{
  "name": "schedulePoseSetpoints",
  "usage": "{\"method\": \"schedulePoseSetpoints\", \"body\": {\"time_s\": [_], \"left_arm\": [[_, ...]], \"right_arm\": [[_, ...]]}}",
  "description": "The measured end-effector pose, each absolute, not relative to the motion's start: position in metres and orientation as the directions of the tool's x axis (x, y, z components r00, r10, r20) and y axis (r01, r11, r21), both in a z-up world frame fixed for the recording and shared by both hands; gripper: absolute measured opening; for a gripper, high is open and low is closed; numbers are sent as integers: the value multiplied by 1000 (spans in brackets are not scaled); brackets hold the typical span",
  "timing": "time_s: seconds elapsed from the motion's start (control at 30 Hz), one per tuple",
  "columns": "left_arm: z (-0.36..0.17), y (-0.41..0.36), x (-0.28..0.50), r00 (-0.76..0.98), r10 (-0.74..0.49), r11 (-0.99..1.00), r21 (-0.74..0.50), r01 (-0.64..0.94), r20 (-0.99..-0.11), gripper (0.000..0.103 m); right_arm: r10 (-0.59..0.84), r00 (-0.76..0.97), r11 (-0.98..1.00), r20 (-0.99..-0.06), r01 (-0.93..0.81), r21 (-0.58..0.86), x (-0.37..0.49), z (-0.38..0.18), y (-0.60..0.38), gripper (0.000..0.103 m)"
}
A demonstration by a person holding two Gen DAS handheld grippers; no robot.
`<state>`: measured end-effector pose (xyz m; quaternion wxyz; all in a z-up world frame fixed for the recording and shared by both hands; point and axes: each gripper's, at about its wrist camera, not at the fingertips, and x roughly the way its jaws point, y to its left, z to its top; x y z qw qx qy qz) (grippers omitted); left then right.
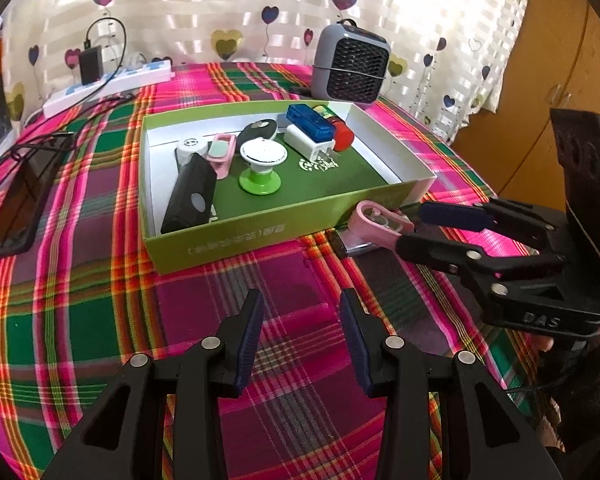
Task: Organize rigid objects
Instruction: 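Grasp the pink loop clip with the right tool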
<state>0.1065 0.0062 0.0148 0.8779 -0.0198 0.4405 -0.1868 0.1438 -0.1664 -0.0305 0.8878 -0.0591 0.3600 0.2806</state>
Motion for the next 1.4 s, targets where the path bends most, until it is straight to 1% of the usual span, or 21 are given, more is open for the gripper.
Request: {"method": "schedulePoseSetpoints", "body": {"time_s": [0.3,0.5,0.53,0.57,0.7,0.77,1.0,1.17,1.4], "left_arm": [[15,9,107,545,-347,931,-209,300,-763,39],[14,10,108,546,-353,929,-212,305,-760,39],[14,10,108,545,-353,928,-213,304,-760,39],[14,10,108,545,-352,929,-213,304,-761,39],[14,10,109,545,-353,928,-213,305,-760,39],[14,9,110,544,-354,928,-214,306,-761,39],[16,-3,118,533,-375,916,-214,340,-759,39],[15,-19,126,513,-404,898,-221,381,-758,39],[11,-39,136,501,-385,895,-180,409,-775,39]], "right_arm": [[427,562,822,-709,-567,46,161,-35,-147,49],[413,571,812,-709,-583,3,159,-37,-138,48],[406,577,818,-709,-575,0,159,-38,-138,46],[406,575,819,-710,-573,4,160,-38,-139,40],[404,575,826,-712,-564,14,160,-39,-141,36],[398,581,832,-710,-554,13,160,-39,-142,25],[395,584,842,-709,-538,26,155,-39,-148,24],[394,602,867,-695,-495,62,148,-35,-170,24],[374,628,896,-683,-434,91,137,-33,-196,24]]}}
